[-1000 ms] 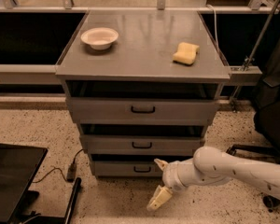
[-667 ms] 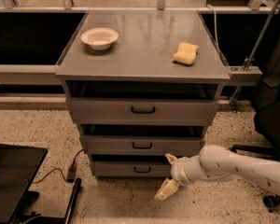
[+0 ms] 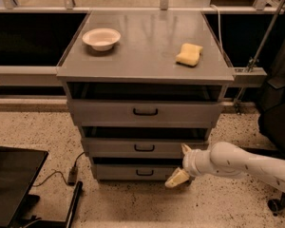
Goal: Open middle drawer
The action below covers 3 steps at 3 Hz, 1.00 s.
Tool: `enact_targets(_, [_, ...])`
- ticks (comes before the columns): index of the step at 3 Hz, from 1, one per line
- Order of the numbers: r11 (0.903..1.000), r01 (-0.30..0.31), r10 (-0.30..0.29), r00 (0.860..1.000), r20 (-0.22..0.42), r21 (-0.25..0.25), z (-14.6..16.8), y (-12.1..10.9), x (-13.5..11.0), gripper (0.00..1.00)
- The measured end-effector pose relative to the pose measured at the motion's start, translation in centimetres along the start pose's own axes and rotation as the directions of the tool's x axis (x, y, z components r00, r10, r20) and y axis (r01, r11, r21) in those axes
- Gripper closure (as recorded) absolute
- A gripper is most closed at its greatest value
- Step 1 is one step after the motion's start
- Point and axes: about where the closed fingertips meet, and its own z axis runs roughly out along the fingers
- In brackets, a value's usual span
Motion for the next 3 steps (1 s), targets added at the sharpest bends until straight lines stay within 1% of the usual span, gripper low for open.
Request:
enact_targets(1, [0.9985, 0.016, -0.020, 0.997, 0.069, 0.053, 0.9, -5.2, -2.9, 0.00])
enact_targets(2, [0.9985, 0.016, -0.020, 0.997, 0.069, 0.053, 0.9, -5.2, -2.9, 0.00])
enact_targets(3, [0.9979, 0.006, -0.008, 0.999, 0.031, 0.064, 2.9, -7.2, -3.4, 0.00])
